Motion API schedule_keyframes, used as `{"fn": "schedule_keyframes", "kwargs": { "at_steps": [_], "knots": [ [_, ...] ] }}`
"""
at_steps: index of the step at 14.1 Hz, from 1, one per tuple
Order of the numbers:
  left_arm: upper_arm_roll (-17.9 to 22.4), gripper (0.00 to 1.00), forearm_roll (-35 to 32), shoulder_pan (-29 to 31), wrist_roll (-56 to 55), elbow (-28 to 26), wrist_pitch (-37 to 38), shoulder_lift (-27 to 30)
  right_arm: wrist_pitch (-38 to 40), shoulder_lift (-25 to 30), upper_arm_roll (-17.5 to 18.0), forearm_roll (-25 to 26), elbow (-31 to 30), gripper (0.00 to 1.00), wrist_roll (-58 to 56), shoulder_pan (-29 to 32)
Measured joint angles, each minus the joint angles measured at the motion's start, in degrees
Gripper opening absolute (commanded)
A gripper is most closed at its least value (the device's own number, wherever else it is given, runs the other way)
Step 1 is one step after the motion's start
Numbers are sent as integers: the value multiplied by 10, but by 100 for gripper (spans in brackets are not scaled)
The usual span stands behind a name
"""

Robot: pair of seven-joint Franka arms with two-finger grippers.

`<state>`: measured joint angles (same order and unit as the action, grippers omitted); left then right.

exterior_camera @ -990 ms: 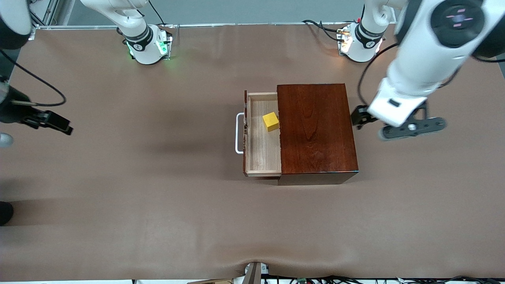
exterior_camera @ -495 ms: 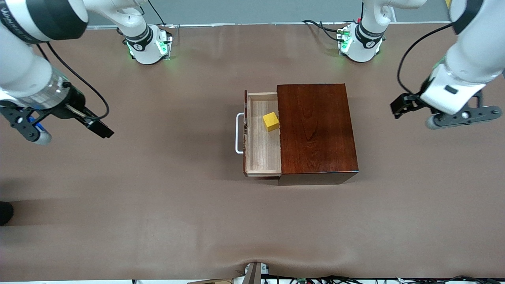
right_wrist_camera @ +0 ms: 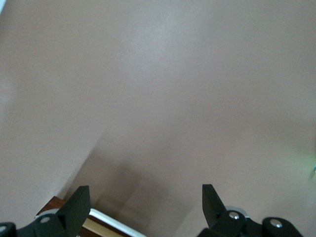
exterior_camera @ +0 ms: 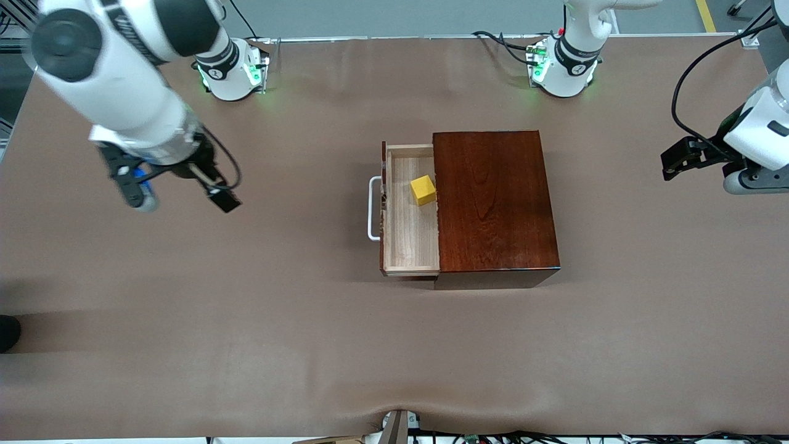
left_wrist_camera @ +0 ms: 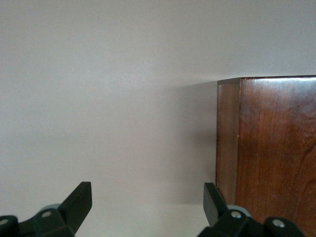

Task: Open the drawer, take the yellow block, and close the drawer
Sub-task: 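Move the right gripper over the open drawer toward the yellow block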

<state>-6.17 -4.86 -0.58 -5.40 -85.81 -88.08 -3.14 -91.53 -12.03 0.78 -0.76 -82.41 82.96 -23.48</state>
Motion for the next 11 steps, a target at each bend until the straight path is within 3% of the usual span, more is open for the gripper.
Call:
{"fn": "schedule_keyframes", "kwargs": {
  "at_steps": [2, 6, 11],
  "knots": [
    [-20, 100, 0, 14, 0, -12, 0, 13, -36, -13, 0, -47, 0, 100, 50, -19],
    [-22, 100, 0, 16, 1, -25, 0, 29, -72, -28, -10, -206, 1, 100, 88, -14],
    [-22, 100, 0, 19, 8, -32, 0, 29, -72, -45, -7, -226, 1, 100, 101, -34]
  ]
}}
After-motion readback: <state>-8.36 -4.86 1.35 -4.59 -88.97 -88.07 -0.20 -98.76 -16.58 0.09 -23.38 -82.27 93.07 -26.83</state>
